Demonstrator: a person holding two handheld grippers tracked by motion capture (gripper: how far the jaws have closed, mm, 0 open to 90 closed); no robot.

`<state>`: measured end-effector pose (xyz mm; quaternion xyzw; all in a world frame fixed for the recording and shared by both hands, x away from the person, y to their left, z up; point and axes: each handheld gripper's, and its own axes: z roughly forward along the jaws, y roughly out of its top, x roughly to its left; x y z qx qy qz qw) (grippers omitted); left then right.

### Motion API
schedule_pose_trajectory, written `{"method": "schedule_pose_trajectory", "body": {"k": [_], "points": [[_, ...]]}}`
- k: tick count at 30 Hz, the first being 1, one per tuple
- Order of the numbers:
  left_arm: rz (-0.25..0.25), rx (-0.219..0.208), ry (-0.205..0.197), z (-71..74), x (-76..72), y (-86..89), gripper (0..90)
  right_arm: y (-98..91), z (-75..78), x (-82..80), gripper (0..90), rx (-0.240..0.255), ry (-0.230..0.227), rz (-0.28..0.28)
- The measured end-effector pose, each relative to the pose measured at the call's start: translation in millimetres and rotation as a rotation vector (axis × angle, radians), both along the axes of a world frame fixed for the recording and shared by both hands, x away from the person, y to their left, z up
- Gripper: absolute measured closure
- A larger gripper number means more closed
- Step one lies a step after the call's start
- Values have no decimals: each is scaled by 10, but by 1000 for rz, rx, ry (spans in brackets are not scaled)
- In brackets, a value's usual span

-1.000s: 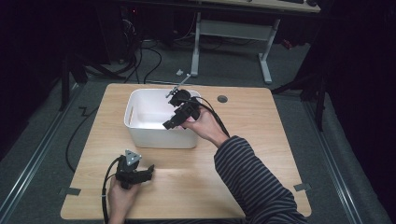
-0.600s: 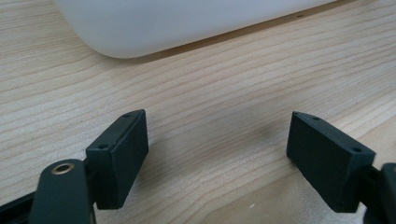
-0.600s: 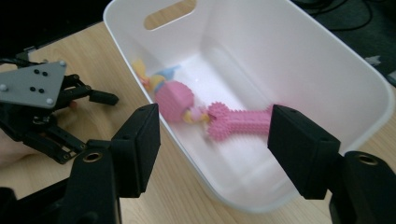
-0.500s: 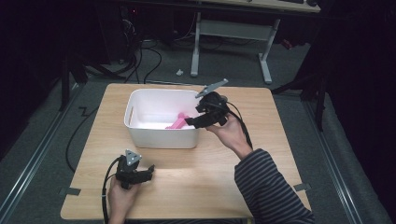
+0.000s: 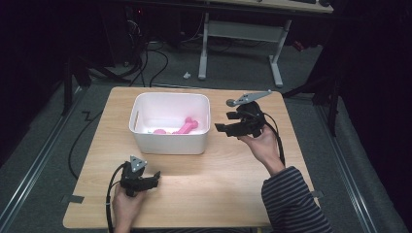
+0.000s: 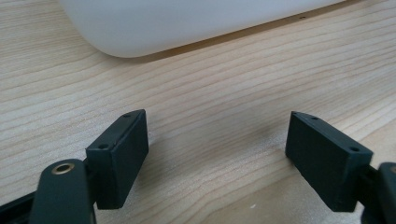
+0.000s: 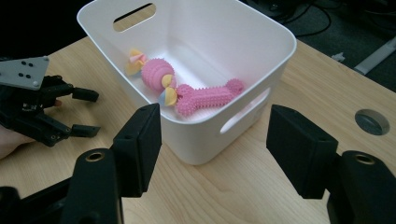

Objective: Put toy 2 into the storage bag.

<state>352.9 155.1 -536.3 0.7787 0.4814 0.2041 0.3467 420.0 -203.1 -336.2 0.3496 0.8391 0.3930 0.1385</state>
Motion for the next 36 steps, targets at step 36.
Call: {"method": "schedule_pose_trajectory", "body": {"k": [36], "points": [[-2, 1, 0, 0, -4, -2, 212, -1058, -168, -423, 370, 89, 17, -204]]}}
